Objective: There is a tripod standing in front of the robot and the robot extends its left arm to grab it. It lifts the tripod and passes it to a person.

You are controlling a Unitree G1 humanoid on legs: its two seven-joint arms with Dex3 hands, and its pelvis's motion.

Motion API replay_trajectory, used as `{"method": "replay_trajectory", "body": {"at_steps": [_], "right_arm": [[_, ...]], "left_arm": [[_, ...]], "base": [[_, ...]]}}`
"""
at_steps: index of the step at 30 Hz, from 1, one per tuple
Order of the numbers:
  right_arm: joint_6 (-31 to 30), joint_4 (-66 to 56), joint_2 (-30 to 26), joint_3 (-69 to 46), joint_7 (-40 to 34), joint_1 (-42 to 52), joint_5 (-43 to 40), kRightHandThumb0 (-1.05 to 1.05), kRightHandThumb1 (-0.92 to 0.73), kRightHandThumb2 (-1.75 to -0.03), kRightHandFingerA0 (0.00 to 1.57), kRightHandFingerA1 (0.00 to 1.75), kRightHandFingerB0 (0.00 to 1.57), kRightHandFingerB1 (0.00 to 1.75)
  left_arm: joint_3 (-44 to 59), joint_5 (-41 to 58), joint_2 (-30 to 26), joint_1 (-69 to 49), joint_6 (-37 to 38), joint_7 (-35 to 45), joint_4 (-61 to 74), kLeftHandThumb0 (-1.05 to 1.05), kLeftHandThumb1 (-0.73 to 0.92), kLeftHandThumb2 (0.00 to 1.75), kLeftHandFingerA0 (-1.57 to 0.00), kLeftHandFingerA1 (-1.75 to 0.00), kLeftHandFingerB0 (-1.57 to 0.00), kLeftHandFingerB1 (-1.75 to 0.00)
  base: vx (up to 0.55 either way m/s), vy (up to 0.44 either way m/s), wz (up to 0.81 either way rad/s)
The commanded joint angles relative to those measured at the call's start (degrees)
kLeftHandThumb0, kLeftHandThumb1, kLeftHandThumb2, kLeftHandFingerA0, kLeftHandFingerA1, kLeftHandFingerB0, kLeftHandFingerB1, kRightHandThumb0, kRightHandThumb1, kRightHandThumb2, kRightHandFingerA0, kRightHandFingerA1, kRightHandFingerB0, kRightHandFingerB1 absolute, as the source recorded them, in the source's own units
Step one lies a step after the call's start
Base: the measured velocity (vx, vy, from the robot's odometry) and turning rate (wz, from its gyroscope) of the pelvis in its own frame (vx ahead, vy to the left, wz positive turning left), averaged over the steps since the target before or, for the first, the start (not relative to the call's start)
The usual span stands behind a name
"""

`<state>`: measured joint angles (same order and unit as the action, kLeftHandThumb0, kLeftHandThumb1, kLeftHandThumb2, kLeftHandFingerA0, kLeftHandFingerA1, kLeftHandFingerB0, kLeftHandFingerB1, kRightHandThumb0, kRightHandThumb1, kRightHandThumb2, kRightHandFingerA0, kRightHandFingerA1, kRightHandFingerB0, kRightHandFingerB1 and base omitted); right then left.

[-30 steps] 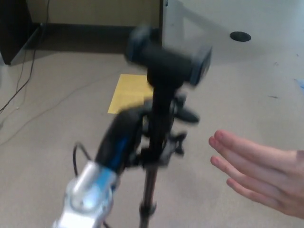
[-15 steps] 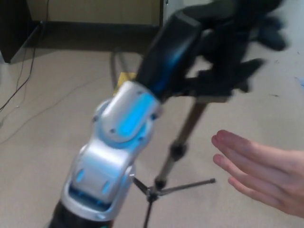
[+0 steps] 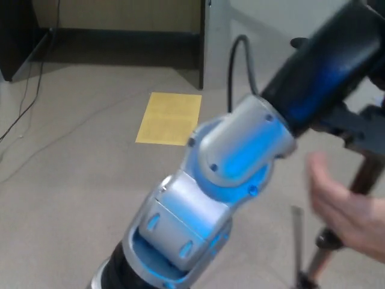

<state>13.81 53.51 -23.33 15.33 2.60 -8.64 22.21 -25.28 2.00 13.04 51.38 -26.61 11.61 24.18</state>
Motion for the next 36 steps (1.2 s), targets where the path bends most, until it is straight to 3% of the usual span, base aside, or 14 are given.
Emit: {"method": "replay_trajectory", "body": {"at_steps": [1,2,10,11,12,14,15,16,17,19,20,22,28,36], "right_arm": [[-0.4,-0.4,-1.4,0.2,-0.4,0.7,0.9,-0.47,-0.59,-0.89,0.61,0.59,0.42,0.51],[-0.4,-0.4,-1.4,0.3,-0.4,0.7,0.9,-0.42,-0.73,-0.62,0.68,0.46,0.48,0.37],[-0.6,0.2,-1.3,0.0,0.6,0.3,0.4,-0.40,-0.74,-0.62,0.67,0.44,0.47,0.36],[-0.5,0.0,-1.4,0.1,0.7,0.5,0.4,-0.47,-0.60,-0.89,0.59,0.58,0.40,0.50],[-0.4,-0.1,-1.4,0.0,0.7,0.5,0.4,-0.40,-0.74,-0.62,0.66,0.46,0.46,0.36],[0.0,0.3,-1.3,0.1,0.8,0.4,0.3,-0.41,-0.74,-0.62,0.65,0.44,0.46,0.36],[0.1,0.6,-1.3,0.0,0.9,0.3,0.2,-0.42,-0.74,-0.62,0.65,0.42,0.46,0.36],[0.2,1.1,-1.1,-0.1,0.9,0.1,0.0,-0.42,-0.74,-0.62,0.66,0.43,0.46,0.36],[0.1,1.3,-1.0,-0.1,0.8,0.0,0.0,-0.42,-0.73,-0.62,0.67,0.44,0.46,0.36],[-0.1,1.3,-1.1,0.1,0.6,-0.1,0.3,-0.42,-0.74,-0.62,0.67,0.45,0.46,0.36],[-0.5,1.3,-1.1,0.1,0.7,-0.3,0.5,-0.43,-0.74,-0.62,0.66,0.44,0.46,0.36],[-0.7,1.4,-0.9,-0.2,0.9,-0.4,0.0,-0.42,-0.74,-0.62,0.66,0.43,0.46,0.36],[-0.9,0.9,-1.0,-0.1,0.5,-0.2,0.3,-0.48,-0.60,-0.89,0.60,0.57,0.40,0.50],[-0.9,2.1,-0.4,0.2,-0.1,-1.1,0.6,-0.43,-0.74,-0.62,0.68,0.44,0.46,0.36]], "left_arm": [[-3.7,-1.6,3.8,2.0,-2.0,-1.7,5.1,-0.12,0.61,0.92,-1.08,-1.26,-0.89,-1.00],[-3.8,-1.5,3.7,2.0,-2.2,-1.8,5.3,-0.12,0.61,0.92,-1.08,-1.26,-0.89,-1.00],[-2.3,2.8,1.0,-5.0,-5.7,0.6,5.8,-0.12,0.72,0.74,-1.05,-1.09,-0.86,-0.88],[-1.3,3.6,0.1,-5.2,-6.0,1.5,5.4,-0.14,0.73,0.72,-1.06,-1.02,-0.88,-0.82],[-0.6,4.2,-0.8,-5.3,-5.3,2.6,4.8,-0.15,0.75,0.69,-1.06,-0.96,-0.88,-0.76],[0.6,6.0,-2.2,-5.5,-3.0,5.6,3.1,-0.17,0.76,0.63,-1.04,-0.73,-0.88,-0.54],[1.2,7.1,-2.8,-5.8,-1.3,7.3,2.1,-0.25,0.71,0.62,-0.92,-0.50,-0.75,-0.45],[2.4,9.2,-4.1,-5.5,-1.1,10.4,0.9,-0.42,0.41,0.62,-0.38,-0.38,-0.41,-0.40],[2.9,10.0,-4.9,-5.2,-0.6,12.0,0.3,-0.21,0.20,0.80,-0.12,-0.52,-0.13,-0.51],[2.9,10.4,-6.1,-4.4,0.2,13.9,-0.3,-0.44,0.35,0.52,-0.19,-0.29,-0.16,-0.31],[3.0,10.6,-6.7,-3.8,0.5,14.8,-0.6,-0.26,0.13,0.75,0.00,-0.49,0.00,-0.48],[3.1,10.7,-7.2,-3.4,0.6,15.4,-0.9,-0.46,0.35,0.52,-0.12,-0.27,-0.11,-0.29],[4.1,12.1,-9.7,-2.6,-3.3,16.8,0.4,-0.47,0.33,0.73,-0.03,-0.15,-0.03,-0.30],[4.2,10.4,-12.3,-2.3,-3.7,16.4,1.3,-0.48,0.31,0.75,0.00,-0.20,0.00,-0.30]], "base": [[0.00,0.000,0.00],[0.00,0.000,0.00],[0.00,0.000,0.00],[0.00,0.000,0.00],[0.00,0.000,0.00],[0.00,0.000,0.00],[0.00,0.000,0.00],[0.00,0.000,0.00],[0.00,0.000,0.00],[0.00,0.000,0.00],[0.00,0.000,0.00],[0.00,0.000,0.00],[0.00,0.000,0.00],[0.00,0.000,0.00]]}}
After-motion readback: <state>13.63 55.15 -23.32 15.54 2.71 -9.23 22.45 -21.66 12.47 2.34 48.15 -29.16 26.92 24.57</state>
